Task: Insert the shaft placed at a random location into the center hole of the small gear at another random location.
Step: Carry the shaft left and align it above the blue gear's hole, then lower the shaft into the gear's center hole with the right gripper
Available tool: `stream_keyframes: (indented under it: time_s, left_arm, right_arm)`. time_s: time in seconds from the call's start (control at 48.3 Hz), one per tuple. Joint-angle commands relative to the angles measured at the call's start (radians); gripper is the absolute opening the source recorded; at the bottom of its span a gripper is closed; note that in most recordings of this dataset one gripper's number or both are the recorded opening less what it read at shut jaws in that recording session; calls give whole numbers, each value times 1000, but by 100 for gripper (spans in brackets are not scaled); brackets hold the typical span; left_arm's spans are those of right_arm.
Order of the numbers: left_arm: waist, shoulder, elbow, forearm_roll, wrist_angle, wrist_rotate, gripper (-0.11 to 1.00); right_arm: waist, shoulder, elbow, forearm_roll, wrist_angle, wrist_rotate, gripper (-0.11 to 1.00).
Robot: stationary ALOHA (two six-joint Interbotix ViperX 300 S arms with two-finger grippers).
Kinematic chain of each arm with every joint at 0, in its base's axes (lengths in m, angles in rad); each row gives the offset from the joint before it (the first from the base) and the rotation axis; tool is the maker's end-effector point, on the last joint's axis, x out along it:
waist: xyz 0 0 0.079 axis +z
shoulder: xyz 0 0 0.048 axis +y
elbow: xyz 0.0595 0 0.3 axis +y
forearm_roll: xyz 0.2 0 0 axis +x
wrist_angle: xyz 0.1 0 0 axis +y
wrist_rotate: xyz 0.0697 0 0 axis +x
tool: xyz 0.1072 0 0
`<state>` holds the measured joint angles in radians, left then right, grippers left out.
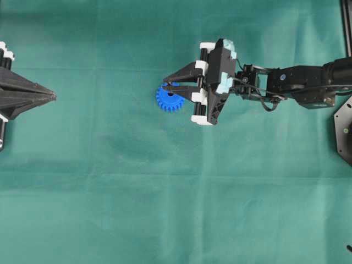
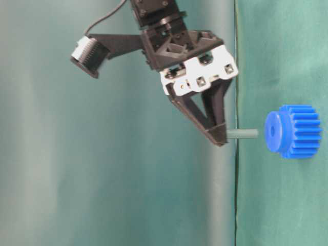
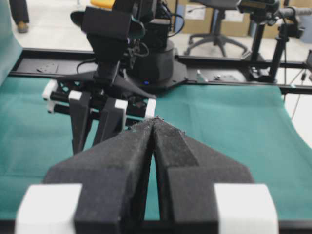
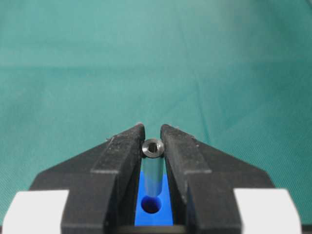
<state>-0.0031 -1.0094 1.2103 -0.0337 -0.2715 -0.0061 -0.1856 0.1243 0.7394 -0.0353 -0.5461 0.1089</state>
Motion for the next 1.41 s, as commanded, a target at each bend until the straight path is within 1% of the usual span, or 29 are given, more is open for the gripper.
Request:
stream_keyframes:
  time_s: [0.0,0.166,0.58,1.16,1.388]
  left_arm:
    - [-2,3,-11,-2,-12,0,-1]
    - [-2,3,-11,-2,-12,0,-1]
    - [-2,5,-11,-2,-12,0,-1]
    - [-2,3,-11,-2,-9,0,-1]
    - [-2,5,-11,-2,-9,0,-1]
  right_arm:
    - [3,6,-25,3,-8,3,17]
    - [3,40,-31,6,-9,8,17]
    - [3,55,-32,8,-5,8,17]
    - [2,115,-44,8,-9,8,17]
    - [2,115,-41,8,-5,8,17]
